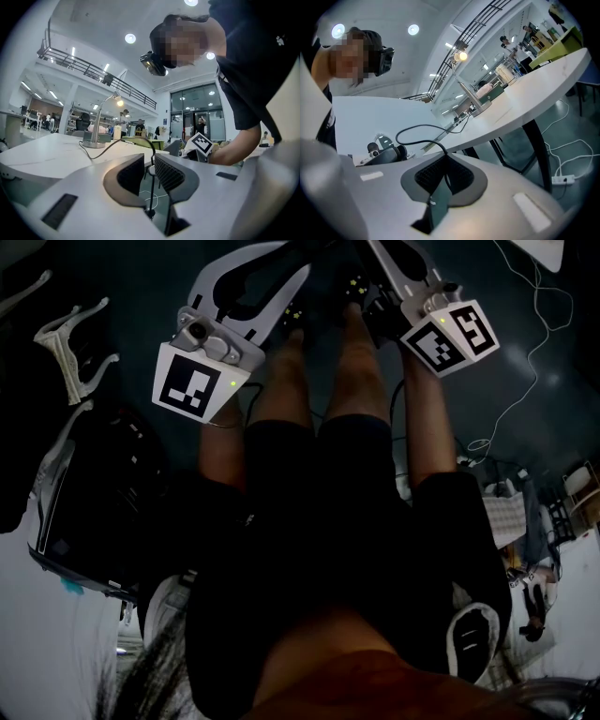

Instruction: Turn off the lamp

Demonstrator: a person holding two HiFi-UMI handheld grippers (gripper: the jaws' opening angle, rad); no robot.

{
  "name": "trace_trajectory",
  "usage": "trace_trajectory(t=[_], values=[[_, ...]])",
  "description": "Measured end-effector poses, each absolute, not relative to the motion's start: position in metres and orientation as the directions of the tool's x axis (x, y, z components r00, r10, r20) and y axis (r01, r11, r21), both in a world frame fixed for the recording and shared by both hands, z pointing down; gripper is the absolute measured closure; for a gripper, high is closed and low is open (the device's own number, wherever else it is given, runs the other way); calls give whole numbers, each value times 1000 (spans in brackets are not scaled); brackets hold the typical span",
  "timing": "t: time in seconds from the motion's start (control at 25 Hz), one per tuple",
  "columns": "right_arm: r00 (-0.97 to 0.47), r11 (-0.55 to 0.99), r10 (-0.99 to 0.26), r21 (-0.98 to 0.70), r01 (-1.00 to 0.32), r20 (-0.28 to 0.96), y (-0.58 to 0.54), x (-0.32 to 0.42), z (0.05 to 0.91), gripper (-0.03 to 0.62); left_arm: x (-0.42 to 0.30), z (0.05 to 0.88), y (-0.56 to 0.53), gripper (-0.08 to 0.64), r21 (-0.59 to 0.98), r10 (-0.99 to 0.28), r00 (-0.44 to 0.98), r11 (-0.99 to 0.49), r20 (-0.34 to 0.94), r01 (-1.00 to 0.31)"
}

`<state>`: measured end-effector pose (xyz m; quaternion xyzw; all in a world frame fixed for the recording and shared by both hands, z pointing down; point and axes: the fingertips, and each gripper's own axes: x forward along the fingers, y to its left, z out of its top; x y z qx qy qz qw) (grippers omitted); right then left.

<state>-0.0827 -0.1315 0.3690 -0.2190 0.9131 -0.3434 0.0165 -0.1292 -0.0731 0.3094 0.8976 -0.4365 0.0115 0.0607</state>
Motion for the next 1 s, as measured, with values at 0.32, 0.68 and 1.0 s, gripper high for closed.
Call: trace_trajectory(t=[0.32,0.68,1.0], values=[[-897,639,-432,-670,-377,94,-135,-74,363,583,-114,340,-76,482,101,-733,658,-651,172,-752],[-907,666,-420,-664,-341,45,-126,-72,338,583,-94,364,-79,480,163,-689,686,-667,235,-727],[-909,666,-417,-674,-320,20,-124,-72,326,583,-88,385,-86,480,133,-664,685,-682,301,-719]])
